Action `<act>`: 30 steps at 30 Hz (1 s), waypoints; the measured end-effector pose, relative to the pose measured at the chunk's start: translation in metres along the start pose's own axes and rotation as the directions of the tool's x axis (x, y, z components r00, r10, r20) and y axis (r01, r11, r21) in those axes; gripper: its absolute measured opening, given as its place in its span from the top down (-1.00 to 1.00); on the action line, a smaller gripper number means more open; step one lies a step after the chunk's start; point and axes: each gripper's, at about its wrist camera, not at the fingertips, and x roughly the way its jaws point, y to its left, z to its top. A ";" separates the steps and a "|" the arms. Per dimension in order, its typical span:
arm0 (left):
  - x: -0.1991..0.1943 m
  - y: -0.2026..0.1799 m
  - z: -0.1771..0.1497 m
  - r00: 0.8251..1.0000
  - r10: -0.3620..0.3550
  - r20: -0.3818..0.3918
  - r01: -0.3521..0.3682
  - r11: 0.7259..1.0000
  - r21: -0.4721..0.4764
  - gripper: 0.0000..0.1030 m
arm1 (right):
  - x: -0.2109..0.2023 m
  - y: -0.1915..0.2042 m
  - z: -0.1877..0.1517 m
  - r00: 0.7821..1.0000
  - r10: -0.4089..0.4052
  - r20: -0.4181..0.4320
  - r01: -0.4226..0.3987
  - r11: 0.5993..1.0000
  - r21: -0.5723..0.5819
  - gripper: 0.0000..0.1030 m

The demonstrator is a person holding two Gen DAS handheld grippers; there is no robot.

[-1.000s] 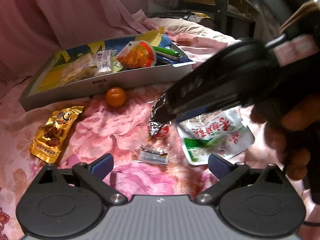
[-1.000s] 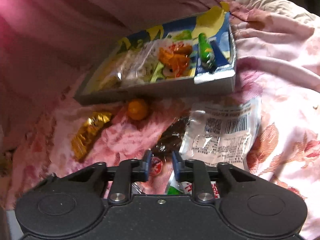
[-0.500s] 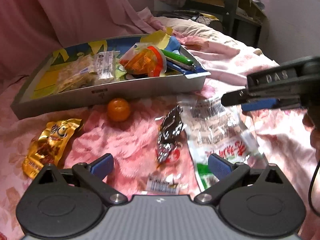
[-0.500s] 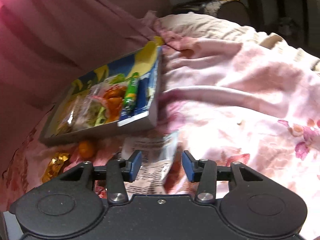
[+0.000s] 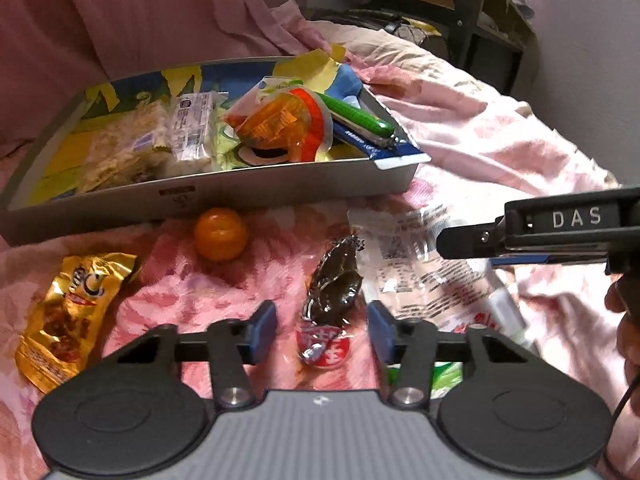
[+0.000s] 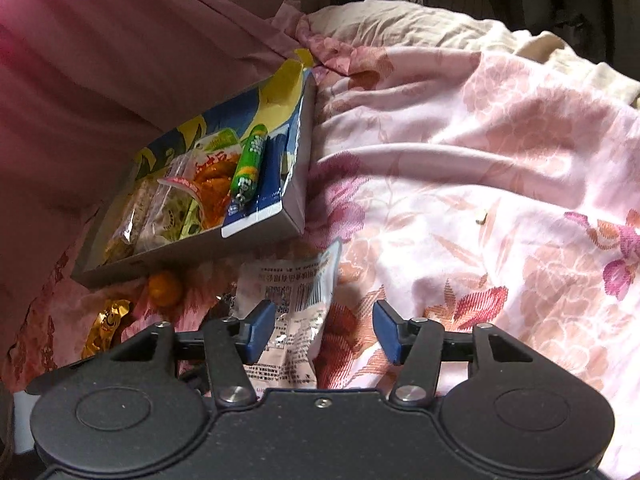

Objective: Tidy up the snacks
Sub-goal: 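Lift the clear meat-snack packet off the bedspread with the right tool, then carry the held packet up toward the tray with the right tool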

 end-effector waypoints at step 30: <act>-0.069 0.081 -0.055 0.989 0.146 -0.022 -0.147 0.966 -0.213 0.00 | 0.026 0.078 -0.056 0.992 -0.124 -0.026 0.105 0.921 -0.374 -0.95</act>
